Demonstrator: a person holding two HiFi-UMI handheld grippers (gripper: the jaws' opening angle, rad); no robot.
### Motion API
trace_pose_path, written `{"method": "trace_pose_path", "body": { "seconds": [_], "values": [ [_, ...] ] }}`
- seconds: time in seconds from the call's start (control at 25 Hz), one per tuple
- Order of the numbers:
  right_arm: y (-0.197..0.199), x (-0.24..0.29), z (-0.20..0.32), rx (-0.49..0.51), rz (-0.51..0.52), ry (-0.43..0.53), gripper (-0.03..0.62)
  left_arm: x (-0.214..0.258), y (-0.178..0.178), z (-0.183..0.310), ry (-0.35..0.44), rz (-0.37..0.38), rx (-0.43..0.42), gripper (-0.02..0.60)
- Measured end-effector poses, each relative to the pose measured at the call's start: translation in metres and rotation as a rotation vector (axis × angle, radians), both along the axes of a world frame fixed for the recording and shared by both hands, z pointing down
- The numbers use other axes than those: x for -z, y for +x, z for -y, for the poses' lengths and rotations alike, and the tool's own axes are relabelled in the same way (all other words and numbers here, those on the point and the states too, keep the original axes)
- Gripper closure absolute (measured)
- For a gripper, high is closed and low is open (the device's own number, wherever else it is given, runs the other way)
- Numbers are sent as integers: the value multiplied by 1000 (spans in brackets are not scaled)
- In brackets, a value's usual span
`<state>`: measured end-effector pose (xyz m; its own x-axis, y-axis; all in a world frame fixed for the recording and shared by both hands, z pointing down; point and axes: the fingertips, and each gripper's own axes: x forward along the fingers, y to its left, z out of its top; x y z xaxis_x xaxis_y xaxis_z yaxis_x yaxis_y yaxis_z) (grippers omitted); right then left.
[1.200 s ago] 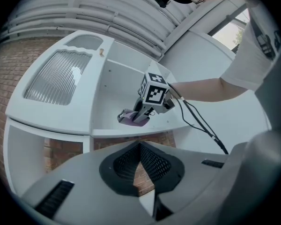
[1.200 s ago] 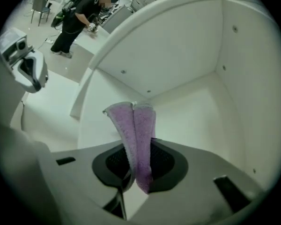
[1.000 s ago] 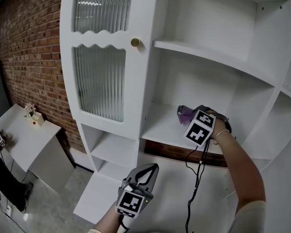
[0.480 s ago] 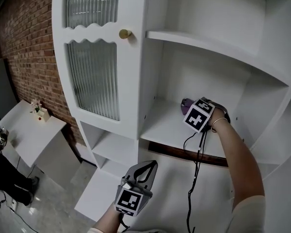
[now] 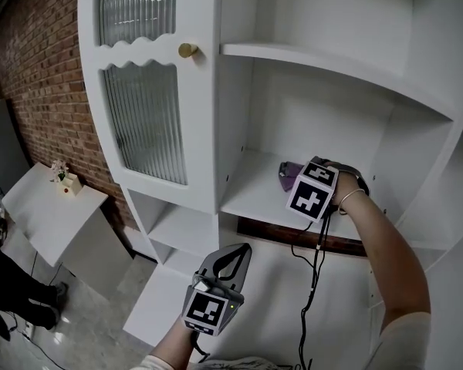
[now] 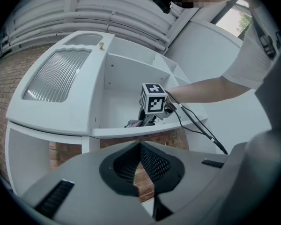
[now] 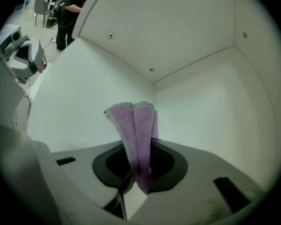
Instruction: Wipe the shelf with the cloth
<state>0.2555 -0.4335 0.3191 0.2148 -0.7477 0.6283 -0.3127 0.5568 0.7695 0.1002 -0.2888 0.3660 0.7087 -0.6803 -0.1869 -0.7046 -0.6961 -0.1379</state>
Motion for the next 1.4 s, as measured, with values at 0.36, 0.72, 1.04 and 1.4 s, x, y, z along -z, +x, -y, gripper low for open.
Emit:
{"method": "trace_pose_path", "body": {
  "seconds": [0.36, 0.72, 1.04, 1.4],
  "values": [
    [-25, -5, -71, 8, -22, -103, 514, 5, 10, -21, 9, 1, -38, 568],
    [-40, -7, -125, 21, -22, -148, 514, 4, 19, -43, 11, -13, -93, 568],
    [-43, 4, -161, 36, 118, -254, 513, 5, 31, -58, 12, -9, -137, 568],
    [40, 41, -112, -132, -25, -17, 513, 9, 42, -58, 40, 6, -154, 568]
  ]
}}
